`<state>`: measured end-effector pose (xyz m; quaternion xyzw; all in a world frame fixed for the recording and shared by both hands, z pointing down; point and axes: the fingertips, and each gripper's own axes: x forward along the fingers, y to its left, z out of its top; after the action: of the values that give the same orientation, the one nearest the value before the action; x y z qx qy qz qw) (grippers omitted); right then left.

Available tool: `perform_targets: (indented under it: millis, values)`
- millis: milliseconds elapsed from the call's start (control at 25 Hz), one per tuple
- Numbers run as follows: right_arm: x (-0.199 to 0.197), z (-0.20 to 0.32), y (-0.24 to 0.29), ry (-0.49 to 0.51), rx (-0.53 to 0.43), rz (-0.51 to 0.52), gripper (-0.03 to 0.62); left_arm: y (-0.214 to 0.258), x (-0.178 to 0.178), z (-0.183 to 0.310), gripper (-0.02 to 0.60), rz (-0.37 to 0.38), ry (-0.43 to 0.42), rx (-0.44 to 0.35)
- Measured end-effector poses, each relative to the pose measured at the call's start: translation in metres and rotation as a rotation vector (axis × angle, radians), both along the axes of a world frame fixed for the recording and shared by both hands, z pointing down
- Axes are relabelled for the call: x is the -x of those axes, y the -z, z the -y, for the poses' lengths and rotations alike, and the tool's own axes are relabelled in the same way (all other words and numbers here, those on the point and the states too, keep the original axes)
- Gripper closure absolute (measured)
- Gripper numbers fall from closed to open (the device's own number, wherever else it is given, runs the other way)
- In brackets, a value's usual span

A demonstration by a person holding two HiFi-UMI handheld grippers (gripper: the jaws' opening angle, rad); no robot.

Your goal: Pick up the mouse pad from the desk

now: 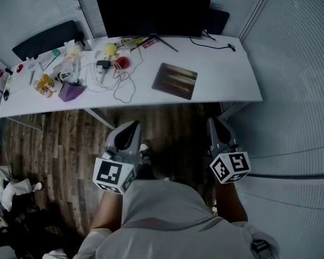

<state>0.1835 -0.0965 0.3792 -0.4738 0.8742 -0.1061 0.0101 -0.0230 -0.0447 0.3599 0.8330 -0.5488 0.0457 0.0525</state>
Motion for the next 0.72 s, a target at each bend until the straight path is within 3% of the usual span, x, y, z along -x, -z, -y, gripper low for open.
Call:
perform_targets:
  millis: [360, 720]
  values:
    - [0.034, 0.115, -0.009, -0.064, 0.026, -0.094, 0.588, -0.017, 0.038, 0.138, 0.579, -0.037, -0.060, 0.002]
    - [0.079, 0.223, -0.032, -0.137, 0.113, -0.224, 0.588, -0.050, 0.088, 0.265, 0.580, -0.048, -0.160, 0.122]
